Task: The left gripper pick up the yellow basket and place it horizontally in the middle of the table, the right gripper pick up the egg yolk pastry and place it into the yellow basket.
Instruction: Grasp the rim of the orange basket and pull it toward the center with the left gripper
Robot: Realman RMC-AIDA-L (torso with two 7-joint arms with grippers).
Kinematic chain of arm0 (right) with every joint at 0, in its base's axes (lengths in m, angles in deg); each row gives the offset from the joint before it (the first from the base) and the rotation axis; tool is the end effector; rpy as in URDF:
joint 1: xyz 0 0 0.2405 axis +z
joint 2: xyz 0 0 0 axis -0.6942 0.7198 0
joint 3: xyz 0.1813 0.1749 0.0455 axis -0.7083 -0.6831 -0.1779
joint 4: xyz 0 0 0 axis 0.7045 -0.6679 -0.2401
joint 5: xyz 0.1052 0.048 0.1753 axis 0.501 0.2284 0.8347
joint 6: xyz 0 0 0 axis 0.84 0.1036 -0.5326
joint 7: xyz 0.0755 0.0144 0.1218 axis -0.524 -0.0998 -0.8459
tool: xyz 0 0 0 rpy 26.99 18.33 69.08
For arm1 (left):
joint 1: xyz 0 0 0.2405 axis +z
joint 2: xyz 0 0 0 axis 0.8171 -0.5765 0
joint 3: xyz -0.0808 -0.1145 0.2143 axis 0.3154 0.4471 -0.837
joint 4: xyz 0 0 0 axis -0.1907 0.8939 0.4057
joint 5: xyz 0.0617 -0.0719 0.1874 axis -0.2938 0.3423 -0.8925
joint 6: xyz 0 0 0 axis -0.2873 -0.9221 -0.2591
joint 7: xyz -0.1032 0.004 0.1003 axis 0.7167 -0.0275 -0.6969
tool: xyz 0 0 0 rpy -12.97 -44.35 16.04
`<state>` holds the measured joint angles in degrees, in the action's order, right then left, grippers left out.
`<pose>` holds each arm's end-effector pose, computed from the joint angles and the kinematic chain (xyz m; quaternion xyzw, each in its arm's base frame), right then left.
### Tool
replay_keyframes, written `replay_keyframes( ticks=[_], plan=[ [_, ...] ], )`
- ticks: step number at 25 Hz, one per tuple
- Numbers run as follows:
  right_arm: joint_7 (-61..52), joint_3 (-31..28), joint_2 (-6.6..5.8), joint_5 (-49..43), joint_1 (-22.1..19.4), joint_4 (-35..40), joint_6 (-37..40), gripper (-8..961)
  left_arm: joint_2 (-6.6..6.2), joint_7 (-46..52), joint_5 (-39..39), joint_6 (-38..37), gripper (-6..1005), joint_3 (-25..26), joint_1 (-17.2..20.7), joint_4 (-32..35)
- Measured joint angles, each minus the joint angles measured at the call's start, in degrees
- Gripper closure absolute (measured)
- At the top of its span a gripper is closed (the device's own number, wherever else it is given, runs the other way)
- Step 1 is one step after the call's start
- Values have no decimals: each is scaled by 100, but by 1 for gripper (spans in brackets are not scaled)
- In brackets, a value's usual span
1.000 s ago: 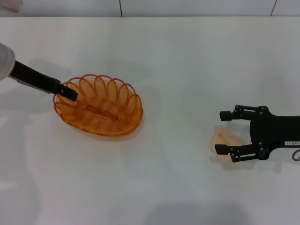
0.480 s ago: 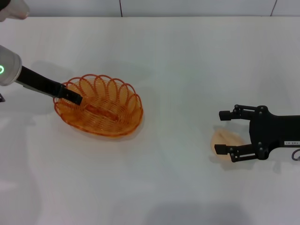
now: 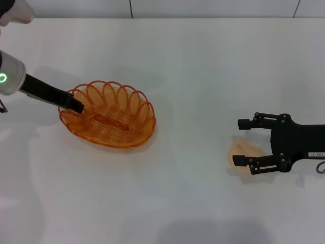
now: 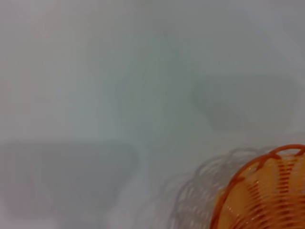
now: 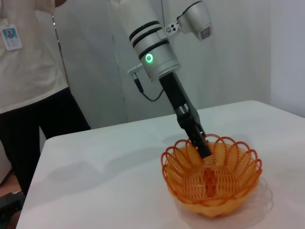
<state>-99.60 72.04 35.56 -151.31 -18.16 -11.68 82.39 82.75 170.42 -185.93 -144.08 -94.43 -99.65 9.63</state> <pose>0.2639 0.3078 -0.0069 -0.9656 0.0916 0.2246 0.0938 -0.2656 0.4018 0.0294 -0.8460 -0.4791 0.1028 0.2105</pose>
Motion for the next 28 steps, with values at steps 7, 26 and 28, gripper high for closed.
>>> replay_keyframes(
  ticks=[7, 26, 28],
  plan=[
    [7, 0, 0, 21, -9, -6, 14, 80, 2, -12, 44, 0, 719, 1, 10, 10],
    [203, -53, -18, 20, -103, 47, 354, 80, 146, 1598, 1033, -654, 909, 16, 10, 323],
    [259, -53, -18, 19, -110, 47, 418, 81, 148, 1869, 1014, -649, 912, -21, 3, 310]
  ],
)
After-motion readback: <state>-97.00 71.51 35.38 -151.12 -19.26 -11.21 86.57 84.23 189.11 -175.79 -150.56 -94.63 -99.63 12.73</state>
